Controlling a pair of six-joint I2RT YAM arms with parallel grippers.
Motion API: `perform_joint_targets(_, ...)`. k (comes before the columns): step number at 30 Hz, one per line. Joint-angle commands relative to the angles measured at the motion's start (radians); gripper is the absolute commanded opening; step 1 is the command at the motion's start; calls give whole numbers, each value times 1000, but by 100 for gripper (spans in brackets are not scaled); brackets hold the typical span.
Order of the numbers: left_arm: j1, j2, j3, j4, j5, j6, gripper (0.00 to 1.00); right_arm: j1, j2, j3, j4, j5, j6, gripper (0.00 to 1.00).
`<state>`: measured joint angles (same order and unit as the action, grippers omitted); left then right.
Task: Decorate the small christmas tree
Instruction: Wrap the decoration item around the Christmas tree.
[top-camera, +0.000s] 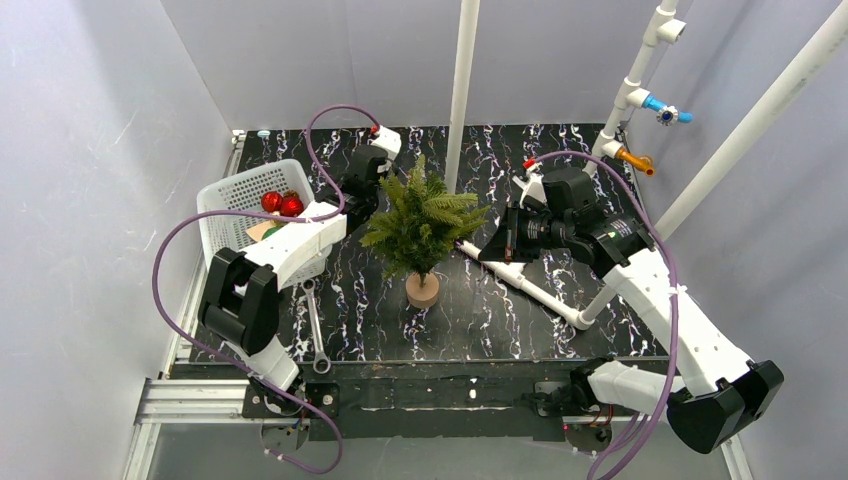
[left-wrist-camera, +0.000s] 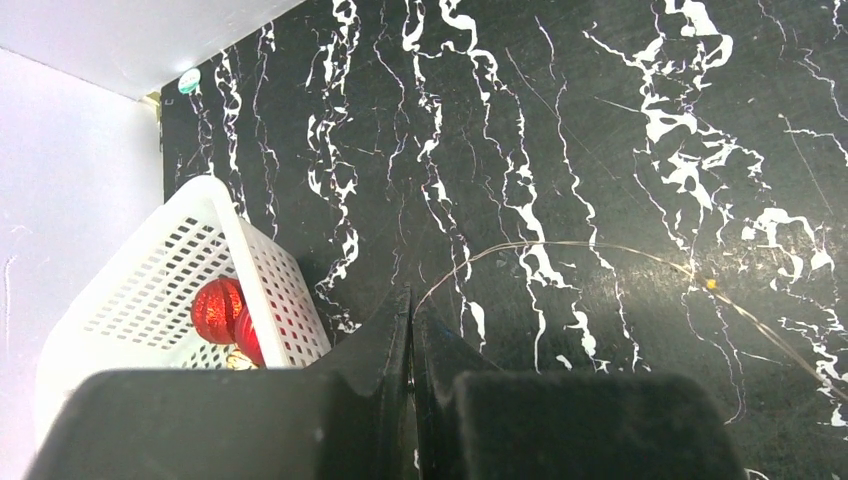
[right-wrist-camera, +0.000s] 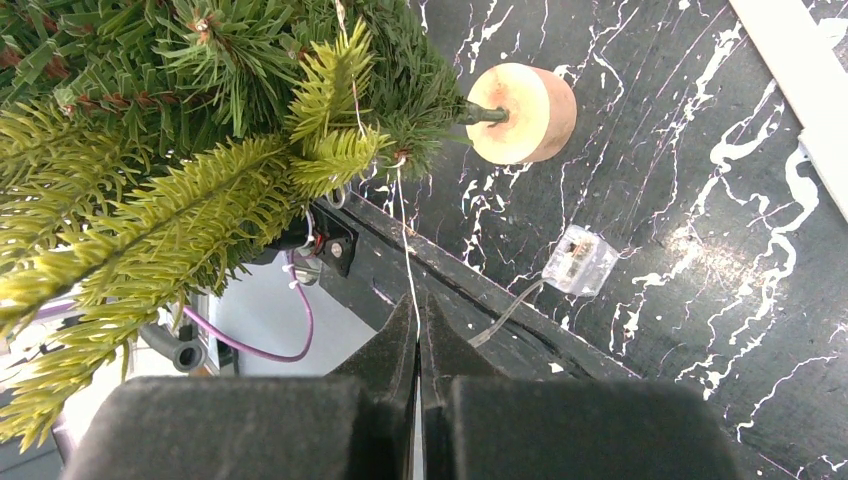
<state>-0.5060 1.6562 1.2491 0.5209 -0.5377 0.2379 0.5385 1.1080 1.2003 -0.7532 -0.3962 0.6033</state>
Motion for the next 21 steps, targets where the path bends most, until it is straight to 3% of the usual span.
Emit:
perform_joint_targets(1,-3,-18,-24,-19,-24,-14,0,-2,6,49,30,-7,-4,1)
perform_joint_targets(21,-2,-120,63,-54,19,-5,0,-3,-14,49,-18,24,-33,1)
